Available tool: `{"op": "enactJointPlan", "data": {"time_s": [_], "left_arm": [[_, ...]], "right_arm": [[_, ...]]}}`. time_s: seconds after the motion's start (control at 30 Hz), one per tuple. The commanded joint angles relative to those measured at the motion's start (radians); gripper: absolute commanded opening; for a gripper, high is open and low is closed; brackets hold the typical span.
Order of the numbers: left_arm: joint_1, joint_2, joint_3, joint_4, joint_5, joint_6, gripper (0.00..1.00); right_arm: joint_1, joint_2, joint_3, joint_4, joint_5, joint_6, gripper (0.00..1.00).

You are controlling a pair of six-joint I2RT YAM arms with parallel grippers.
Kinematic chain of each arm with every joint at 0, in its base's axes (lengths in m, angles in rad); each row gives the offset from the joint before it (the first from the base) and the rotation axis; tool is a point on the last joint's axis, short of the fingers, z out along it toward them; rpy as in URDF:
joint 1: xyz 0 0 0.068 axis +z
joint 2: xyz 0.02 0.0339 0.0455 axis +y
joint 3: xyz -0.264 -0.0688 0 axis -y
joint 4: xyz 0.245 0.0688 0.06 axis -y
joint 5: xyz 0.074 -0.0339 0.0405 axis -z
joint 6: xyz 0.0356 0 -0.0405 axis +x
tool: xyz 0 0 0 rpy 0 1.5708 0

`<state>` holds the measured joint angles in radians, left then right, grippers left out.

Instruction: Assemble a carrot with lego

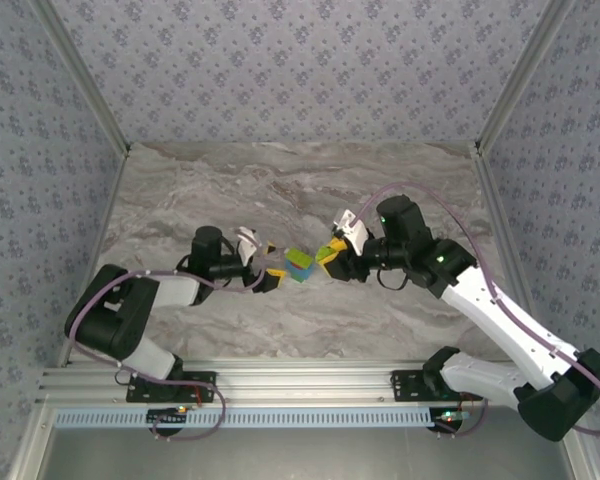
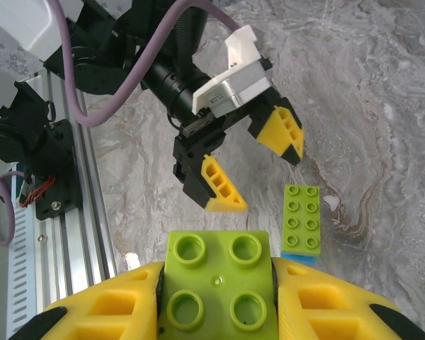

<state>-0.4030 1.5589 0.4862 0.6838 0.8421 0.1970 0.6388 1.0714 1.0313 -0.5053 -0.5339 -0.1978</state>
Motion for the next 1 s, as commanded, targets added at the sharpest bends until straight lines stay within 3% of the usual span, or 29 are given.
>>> {"op": "enactJointPlan", "data": {"time_s": [0.0,0.63,0.97], "left_arm": [[-0.013,0.039,0.062,-0.108,0.082,0.120,0.87],[-0.111,0.148,0.213,-0.313,-0.029,0.272,0.87],[-0.111,0.179,0.236,-0.276,-0.072,0.220,0.87]], "right_arm": [[-0.008,0.020,0.008,0.025,-0.032,0.014,0.30],[-0.025,0.032,0.003,0.010,-0.072,0.003,0.30],[-0.022,0.045,0.001,0.025,-0.083,0.013,0.30]]}}
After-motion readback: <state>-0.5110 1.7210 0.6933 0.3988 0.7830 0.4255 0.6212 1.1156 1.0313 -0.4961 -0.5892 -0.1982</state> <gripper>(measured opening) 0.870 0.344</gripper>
